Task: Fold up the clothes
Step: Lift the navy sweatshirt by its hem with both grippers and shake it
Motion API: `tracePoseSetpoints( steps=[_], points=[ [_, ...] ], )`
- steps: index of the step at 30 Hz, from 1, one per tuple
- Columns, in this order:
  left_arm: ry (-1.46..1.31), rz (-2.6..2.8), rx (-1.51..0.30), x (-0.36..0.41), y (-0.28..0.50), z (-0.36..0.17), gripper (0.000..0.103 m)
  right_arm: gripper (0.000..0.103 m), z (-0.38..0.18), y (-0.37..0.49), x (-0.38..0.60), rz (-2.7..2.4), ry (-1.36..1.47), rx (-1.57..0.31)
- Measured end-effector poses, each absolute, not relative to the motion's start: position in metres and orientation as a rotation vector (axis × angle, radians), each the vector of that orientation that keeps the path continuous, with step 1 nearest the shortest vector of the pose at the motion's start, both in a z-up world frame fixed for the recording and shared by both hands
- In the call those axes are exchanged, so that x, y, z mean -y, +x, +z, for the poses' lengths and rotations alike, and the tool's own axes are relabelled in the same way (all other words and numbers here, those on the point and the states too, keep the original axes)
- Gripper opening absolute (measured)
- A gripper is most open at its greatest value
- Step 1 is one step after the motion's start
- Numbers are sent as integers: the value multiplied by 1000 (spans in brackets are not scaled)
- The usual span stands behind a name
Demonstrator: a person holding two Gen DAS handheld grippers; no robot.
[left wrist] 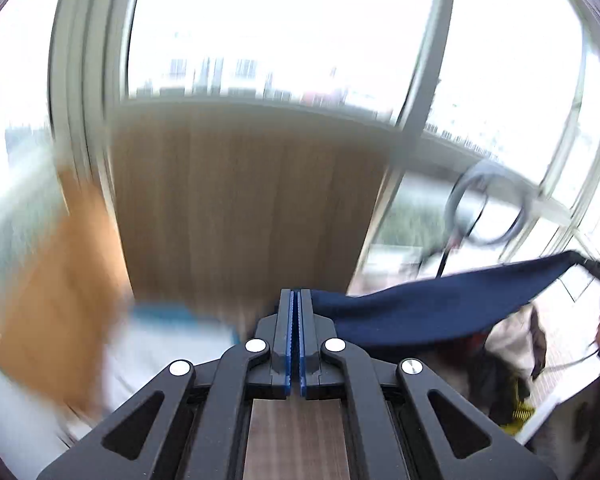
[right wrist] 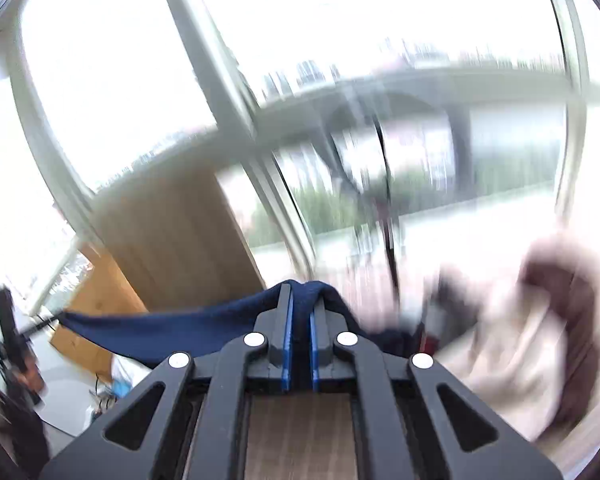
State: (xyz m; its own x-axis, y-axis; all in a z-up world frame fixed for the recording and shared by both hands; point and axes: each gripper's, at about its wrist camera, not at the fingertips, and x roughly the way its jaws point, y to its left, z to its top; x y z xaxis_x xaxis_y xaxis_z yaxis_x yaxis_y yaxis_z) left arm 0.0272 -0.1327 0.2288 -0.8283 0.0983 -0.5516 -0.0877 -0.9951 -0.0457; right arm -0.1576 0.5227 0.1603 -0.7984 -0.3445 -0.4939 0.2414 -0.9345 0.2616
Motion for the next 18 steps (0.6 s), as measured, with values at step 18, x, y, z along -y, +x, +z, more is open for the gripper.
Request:
tracePoseSetpoints(
  steps=[18],
  points=[
    [-1448, 2778, -162, 15, 102, 55, 1, 6, -10, 55, -590, -2478, 1261, 288]
  ],
)
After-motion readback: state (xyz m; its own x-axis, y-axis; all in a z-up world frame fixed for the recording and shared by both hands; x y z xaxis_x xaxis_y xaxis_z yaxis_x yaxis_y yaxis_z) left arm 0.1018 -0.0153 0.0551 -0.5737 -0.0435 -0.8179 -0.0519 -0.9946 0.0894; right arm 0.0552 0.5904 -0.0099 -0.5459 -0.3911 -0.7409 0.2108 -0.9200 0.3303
